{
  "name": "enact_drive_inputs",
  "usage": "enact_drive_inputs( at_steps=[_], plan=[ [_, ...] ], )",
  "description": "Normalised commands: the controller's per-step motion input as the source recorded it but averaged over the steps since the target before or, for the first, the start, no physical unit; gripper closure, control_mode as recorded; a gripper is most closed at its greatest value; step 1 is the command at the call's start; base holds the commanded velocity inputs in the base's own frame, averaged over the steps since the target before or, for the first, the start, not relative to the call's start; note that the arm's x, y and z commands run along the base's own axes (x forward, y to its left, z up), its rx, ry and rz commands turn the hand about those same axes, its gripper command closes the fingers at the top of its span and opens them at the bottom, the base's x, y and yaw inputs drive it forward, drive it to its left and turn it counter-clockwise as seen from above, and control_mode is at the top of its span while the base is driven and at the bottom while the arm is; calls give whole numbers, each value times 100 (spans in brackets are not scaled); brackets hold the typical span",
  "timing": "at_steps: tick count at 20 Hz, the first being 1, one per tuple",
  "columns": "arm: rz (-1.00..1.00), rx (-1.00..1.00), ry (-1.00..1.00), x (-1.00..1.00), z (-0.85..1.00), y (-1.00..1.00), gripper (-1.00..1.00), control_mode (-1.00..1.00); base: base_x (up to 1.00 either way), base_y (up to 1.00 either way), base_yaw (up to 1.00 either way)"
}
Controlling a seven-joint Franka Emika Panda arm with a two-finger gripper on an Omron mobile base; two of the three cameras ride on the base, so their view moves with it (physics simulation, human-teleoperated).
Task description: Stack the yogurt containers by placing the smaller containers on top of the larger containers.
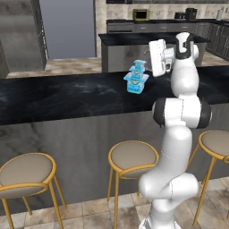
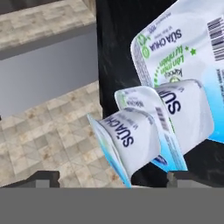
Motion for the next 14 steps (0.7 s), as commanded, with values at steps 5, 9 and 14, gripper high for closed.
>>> enact_drive_inputs(
  at_steps=[5, 9, 14],
  plan=[
    [0, 0, -7, -26, 21, 0, -100, -100, 0, 0, 0],
    [0, -18, -11, -75, 71, 0, -100, -100, 0, 0, 0],
    [0, -46, -8, -100, 42, 0, -100, -100, 0, 0, 0]
  ],
)
